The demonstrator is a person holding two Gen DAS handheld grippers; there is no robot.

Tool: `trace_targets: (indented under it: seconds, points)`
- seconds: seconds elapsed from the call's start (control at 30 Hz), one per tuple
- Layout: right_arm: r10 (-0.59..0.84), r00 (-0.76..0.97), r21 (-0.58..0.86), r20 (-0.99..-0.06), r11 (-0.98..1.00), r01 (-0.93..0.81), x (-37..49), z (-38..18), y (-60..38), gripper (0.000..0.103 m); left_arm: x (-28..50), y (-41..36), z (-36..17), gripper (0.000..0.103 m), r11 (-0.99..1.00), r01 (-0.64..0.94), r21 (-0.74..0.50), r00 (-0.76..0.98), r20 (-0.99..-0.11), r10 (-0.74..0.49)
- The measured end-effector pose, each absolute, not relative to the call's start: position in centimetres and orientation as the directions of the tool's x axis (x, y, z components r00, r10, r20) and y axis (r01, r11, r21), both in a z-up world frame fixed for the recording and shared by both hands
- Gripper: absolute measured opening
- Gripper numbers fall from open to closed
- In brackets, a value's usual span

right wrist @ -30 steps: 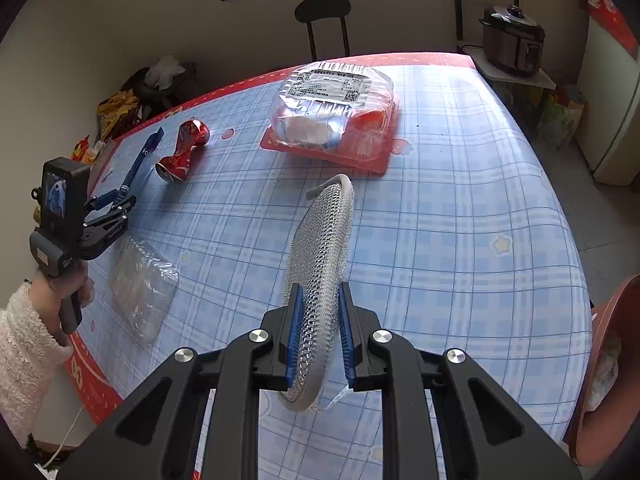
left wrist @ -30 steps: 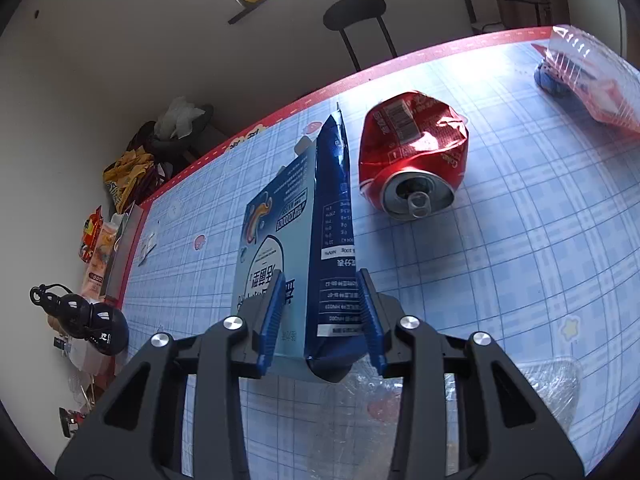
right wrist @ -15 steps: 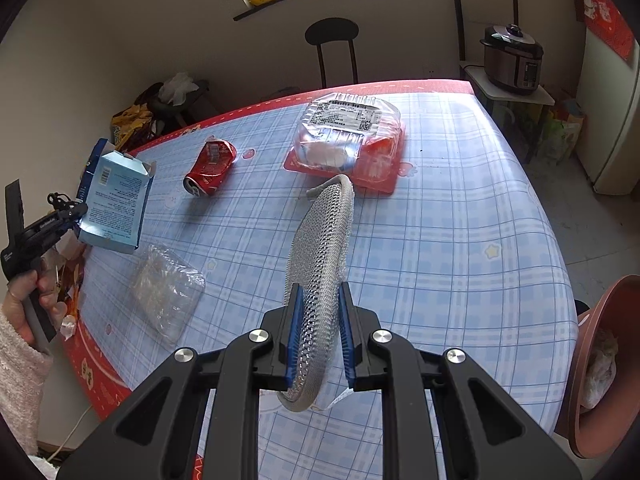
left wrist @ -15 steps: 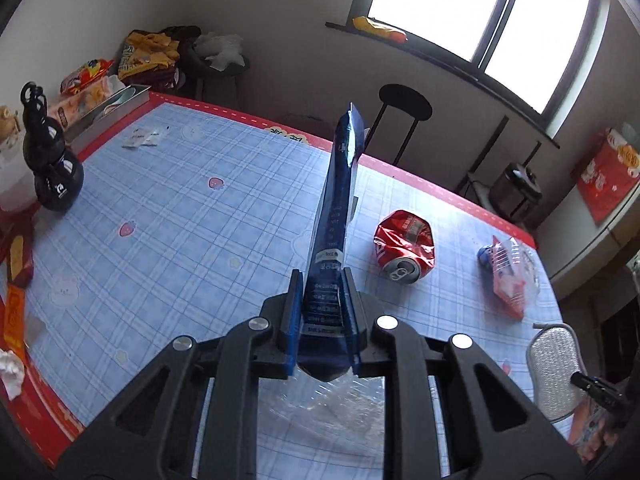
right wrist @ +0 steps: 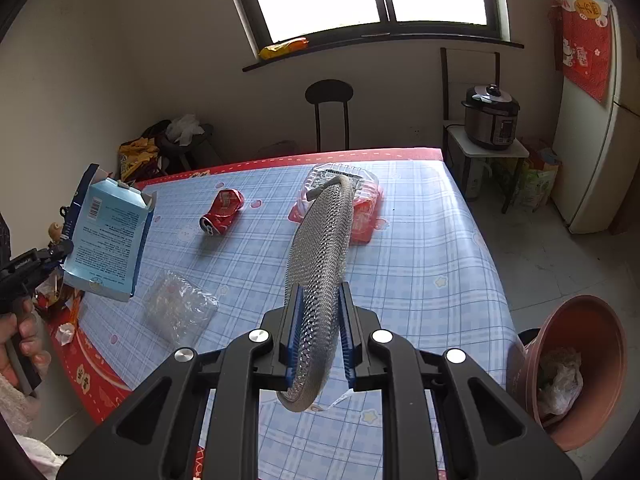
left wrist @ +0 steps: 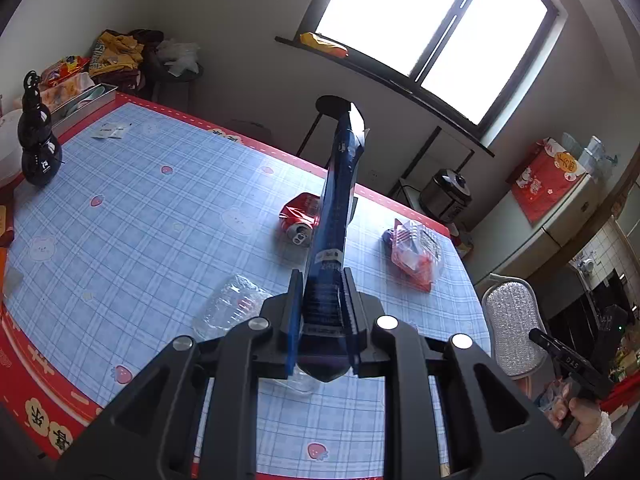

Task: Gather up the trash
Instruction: 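Carry the blue box and the grey sponge in both tools over the bucket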

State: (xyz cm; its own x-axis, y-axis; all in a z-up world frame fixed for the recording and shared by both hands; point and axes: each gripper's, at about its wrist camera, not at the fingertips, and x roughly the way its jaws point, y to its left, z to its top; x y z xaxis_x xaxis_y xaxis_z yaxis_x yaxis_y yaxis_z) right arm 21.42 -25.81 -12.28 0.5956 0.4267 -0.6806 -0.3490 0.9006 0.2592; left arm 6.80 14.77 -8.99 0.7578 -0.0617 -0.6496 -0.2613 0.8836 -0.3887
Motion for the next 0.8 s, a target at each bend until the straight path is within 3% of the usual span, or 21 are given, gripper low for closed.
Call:
trace_targets:
  seconds: [0.3,0.8]
  points:
    - [0.357,0.717,0.284,-0.599,0.932,-0.227,16.2,-9.2,-33.4,0.018,8.2,6.4,-6.1,0.022,0.912,-0.047,-0.407,0.747,-0.62,-0.238]
    - [0.059,0.829,0.256,-0.556,0.961,0.103,6.9,-7.3,-50.1,0.018,13.4,-12.6,-5.7,0.022,0.851,0.299,-0.431,0.606,-0.603,-0.518]
